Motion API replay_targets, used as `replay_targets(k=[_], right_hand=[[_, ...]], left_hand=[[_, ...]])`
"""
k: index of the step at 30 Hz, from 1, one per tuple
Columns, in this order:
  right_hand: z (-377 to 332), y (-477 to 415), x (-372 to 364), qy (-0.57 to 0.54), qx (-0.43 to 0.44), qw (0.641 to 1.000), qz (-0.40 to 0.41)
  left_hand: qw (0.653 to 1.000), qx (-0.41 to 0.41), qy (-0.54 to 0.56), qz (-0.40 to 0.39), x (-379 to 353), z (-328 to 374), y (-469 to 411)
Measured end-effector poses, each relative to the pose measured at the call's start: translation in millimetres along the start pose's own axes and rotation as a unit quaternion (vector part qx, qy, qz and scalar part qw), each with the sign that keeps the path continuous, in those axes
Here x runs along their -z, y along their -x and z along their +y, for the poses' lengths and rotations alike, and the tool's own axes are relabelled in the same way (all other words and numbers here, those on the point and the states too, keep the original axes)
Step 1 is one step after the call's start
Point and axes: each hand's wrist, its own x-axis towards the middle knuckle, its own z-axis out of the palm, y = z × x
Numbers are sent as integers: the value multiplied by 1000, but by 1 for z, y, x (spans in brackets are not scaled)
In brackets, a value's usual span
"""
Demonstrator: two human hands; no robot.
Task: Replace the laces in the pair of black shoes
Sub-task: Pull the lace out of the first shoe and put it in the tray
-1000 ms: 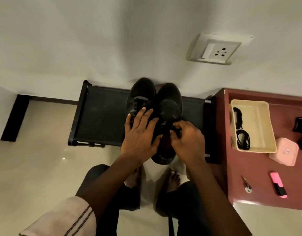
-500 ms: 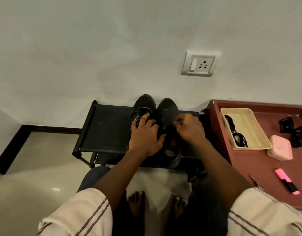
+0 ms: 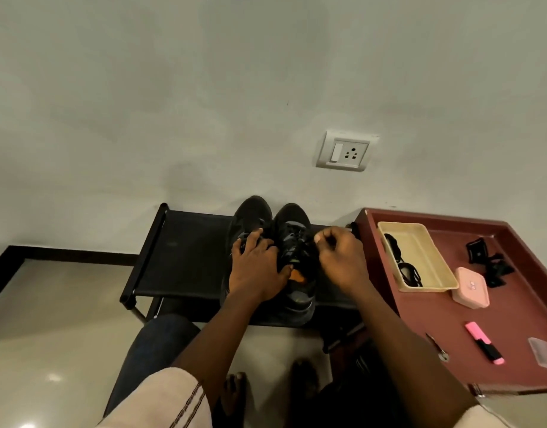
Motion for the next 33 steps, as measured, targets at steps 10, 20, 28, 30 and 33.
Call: replay_targets(k=[10,20,28,30,33], right_hand=[[-25,-12,45,-338,50,928,147],[-21,-20,56,-437,38,872,216],[12,-35,33,1,-46,998,36],[12,-36,28,80,-52,995,-30],[10,-34,20,48,-58,991,-107]], left_hand=[[1000,11,-2,3,0,0,-2],[1000,12,-21,-17,8,4,0],[1000,16,17,9,3,1,-6],[999,21,17,34,6,5,-9],[998,5,6,61,9,15,-17]])
